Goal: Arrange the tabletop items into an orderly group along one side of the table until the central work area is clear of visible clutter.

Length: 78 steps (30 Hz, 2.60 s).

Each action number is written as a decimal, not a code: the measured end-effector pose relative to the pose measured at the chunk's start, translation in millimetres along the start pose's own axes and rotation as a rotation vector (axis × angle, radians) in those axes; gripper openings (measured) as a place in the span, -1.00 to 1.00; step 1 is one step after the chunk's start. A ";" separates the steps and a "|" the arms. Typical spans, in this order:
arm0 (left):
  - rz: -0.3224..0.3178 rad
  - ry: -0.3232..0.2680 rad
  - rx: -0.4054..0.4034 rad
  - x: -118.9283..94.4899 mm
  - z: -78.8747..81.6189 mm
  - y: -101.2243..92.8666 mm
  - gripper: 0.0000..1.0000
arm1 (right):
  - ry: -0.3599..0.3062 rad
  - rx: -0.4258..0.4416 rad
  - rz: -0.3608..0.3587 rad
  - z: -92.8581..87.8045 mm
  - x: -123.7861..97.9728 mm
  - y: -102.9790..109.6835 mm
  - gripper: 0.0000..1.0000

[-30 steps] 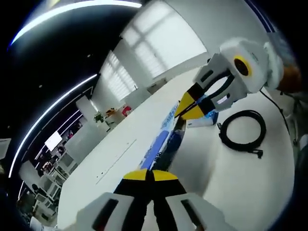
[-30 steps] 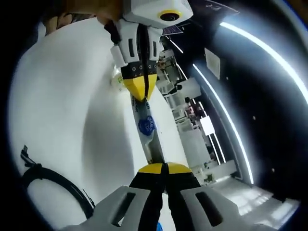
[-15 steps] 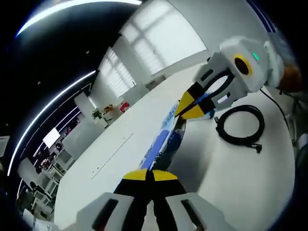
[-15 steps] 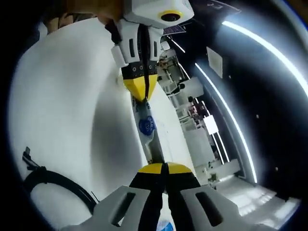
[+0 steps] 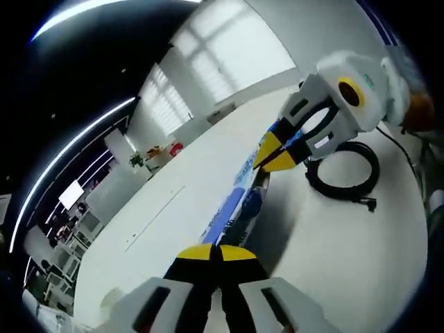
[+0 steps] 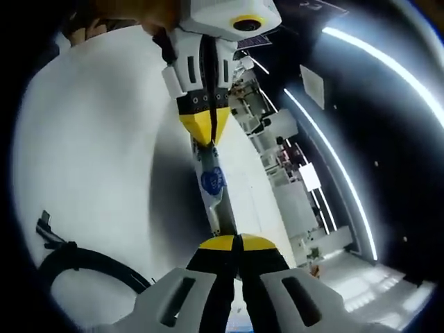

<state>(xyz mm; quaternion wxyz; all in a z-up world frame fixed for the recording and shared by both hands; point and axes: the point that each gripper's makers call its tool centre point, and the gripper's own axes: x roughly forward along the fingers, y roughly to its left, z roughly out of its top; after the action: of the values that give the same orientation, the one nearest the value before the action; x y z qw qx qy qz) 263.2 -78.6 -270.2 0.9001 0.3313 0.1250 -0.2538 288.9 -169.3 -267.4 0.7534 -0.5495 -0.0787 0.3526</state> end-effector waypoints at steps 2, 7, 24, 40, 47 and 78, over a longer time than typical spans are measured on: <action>0.000 0.000 -0.004 1.1 -2.4 -1.1 -1.00 | 0.001 0.011 0.006 -1.3 0.4 3.1 -1.00; -0.016 0.007 -0.010 2.8 -7.9 -8.2 -1.00 | -0.002 0.052 0.020 -5.8 0.3 10.7 -1.00; -0.078 0.046 -0.029 12.6 -24.4 -26.0 -1.00 | 0.009 0.190 0.067 -14.0 -0.6 35.7 -1.00; -0.099 0.050 -0.037 12.1 -28.8 -35.2 -1.00 | 0.010 0.309 0.093 -15.4 -3.6 44.1 -1.00; -0.102 0.047 -0.040 10.7 -30.3 -37.0 -0.98 | 0.019 0.306 0.111 -16.0 -3.5 45.4 -1.00; -0.179 -0.051 -0.192 -7.3 -24.2 -47.5 -0.71 | -0.038 0.556 0.184 4.8 -29.0 51.4 -0.75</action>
<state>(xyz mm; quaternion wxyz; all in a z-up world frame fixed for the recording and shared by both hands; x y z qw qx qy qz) 230.1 -90.8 -310.7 0.9043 0.2247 0.1547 -0.3283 242.2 -175.9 -303.1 0.8381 -0.3202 0.0569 0.4380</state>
